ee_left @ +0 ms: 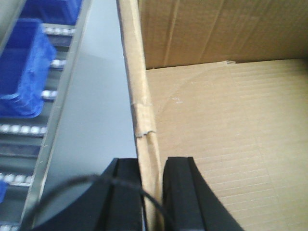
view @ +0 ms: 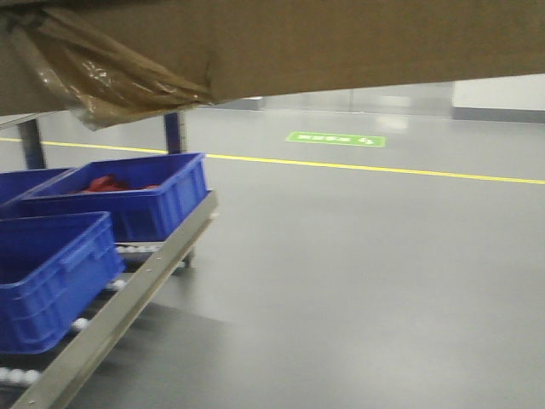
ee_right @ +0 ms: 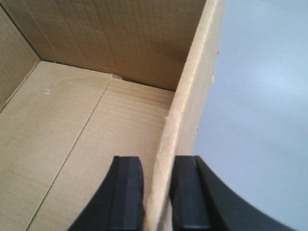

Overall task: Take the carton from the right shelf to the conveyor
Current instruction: 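Hold the carton with both grippers while the base turns and drives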

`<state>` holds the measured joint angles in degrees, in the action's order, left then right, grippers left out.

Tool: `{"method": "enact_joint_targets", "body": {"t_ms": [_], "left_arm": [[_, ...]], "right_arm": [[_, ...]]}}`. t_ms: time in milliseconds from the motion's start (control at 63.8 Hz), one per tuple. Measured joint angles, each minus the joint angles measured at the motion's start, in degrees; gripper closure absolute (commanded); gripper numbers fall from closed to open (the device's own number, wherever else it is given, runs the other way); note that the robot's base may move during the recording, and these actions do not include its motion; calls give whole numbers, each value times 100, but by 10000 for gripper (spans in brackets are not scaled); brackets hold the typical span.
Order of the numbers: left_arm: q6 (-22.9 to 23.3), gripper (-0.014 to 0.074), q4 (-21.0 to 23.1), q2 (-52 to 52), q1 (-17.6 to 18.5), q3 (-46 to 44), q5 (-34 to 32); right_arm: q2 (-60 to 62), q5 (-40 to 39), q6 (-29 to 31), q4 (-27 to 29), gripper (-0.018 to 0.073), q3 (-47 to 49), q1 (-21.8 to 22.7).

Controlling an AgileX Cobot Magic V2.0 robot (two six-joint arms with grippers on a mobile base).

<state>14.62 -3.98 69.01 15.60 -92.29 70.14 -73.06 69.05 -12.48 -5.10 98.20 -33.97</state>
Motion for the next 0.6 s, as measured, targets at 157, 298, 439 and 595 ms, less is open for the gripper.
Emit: {"method": "enact_joint_targets", "body": {"t_ms": [157, 298, 439, 595], "left_arm": [[0, 613, 0, 0, 0, 0, 0], [0, 613, 0, 0, 0, 0, 0], [0, 613, 0, 0, 0, 0, 0], [0, 613, 0, 0, 0, 0, 0]], "right_arm": [[0, 9, 0, 0, 626, 0, 0], [0, 9, 0, 0, 626, 0, 0], [0, 9, 0, 0, 626, 0, 0], [0, 9, 0, 0, 626, 0, 0]]}}
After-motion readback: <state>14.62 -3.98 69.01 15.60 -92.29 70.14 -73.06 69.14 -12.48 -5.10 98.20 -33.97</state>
